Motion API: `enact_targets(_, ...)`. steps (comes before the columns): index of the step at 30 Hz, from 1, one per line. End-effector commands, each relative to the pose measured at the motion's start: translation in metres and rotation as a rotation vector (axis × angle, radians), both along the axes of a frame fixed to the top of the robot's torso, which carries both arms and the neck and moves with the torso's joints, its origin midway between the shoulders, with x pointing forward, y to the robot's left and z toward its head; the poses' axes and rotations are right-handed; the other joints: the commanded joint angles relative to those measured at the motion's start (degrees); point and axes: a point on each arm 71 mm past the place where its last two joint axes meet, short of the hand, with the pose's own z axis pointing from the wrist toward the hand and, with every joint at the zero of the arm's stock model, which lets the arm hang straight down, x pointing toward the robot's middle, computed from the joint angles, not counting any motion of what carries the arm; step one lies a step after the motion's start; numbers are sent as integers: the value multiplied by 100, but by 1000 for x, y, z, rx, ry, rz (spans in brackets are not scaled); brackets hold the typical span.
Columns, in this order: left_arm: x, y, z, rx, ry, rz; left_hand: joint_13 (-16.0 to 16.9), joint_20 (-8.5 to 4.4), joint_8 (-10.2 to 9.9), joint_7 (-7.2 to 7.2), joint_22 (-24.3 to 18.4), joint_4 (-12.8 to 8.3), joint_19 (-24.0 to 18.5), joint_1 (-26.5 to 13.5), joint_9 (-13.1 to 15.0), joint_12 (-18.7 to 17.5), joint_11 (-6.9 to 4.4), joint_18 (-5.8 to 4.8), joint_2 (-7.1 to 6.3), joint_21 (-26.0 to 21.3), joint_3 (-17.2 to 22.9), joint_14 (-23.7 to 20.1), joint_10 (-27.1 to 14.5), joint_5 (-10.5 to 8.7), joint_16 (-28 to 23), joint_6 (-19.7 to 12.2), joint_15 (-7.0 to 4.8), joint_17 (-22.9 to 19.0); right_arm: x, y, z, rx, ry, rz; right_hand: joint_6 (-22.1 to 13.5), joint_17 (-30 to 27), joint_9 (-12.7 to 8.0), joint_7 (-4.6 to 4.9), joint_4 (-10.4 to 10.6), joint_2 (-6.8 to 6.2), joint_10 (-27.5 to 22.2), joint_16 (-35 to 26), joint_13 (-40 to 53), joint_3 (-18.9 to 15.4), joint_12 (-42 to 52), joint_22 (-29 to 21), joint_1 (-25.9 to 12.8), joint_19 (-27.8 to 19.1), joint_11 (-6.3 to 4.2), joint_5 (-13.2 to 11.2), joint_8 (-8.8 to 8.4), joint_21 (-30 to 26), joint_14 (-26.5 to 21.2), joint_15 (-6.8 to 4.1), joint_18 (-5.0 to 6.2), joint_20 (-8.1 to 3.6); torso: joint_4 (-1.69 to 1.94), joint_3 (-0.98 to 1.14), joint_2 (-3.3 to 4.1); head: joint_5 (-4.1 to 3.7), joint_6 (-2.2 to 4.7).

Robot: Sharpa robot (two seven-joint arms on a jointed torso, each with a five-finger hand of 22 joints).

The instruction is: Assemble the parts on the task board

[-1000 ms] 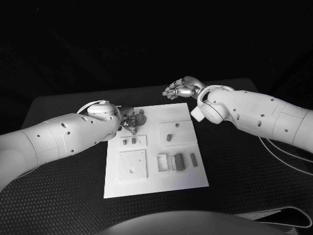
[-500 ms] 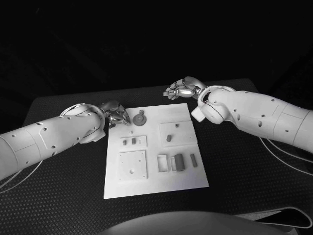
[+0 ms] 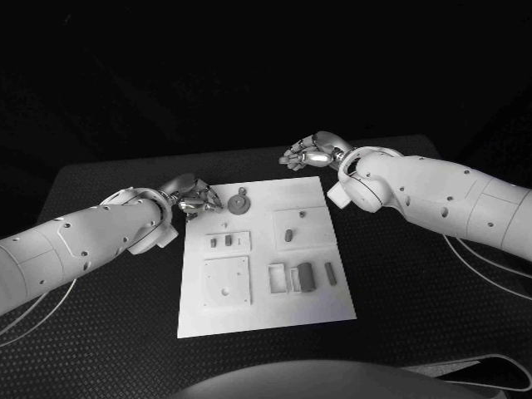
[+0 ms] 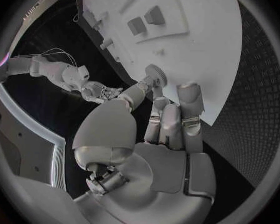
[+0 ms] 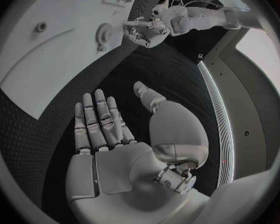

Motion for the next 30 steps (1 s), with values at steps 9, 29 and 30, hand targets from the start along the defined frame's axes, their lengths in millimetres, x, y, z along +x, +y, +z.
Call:
enact_targets(9, -8, 4, -27, -71, -114, -14, -33, 1, -21, 35, 137, -85, -62, 41, -13, 53, 15, 405, -91, 79, -33, -70, -70, -20, -35, 11, 13, 31, 0, 2, 0, 2, -1, 14, -29, 3, -7, 372, 42, 8, 34, -20, -8, -7, -27, 7, -49, 41, -8, -10, 31, -32, 47, 7, 50, -2, -15, 4, 8, 14, 6)
enact_targets(29, -11, 19, -37, -79, -109, -2, -47, 9, -54, 39, 139, -96, -108, 130, -21, 90, 19, 417, -68, 135, -84, -102, -103, -26, -26, -13, 18, 68, 0, 0, -1, 1, 0, 10, -30, 4, -10, 372, 44, 9, 34, -20, -8, -8, -28, 12, -50, 43, -7, -10, 33, -39, 47, 7, 51, -1, -5, 2, 3, 2, -2)
enact_targets(30, -11, 20, -38, -77, -102, 1, -47, 9, -54, 39, 139, -95, -110, 132, -21, 91, 19, 417, -66, 137, -86, -103, -104, -26, -26, -12, 18, 69, 0, 0, -1, 1, 1, 10, -30, 4, -10, 372, 44, 9, 34, -20, -8, -8, -28, 13, -50, 43, -7, -10, 33, -39, 47, 7, 51, -1, -5, 0, 3, 3, -2)
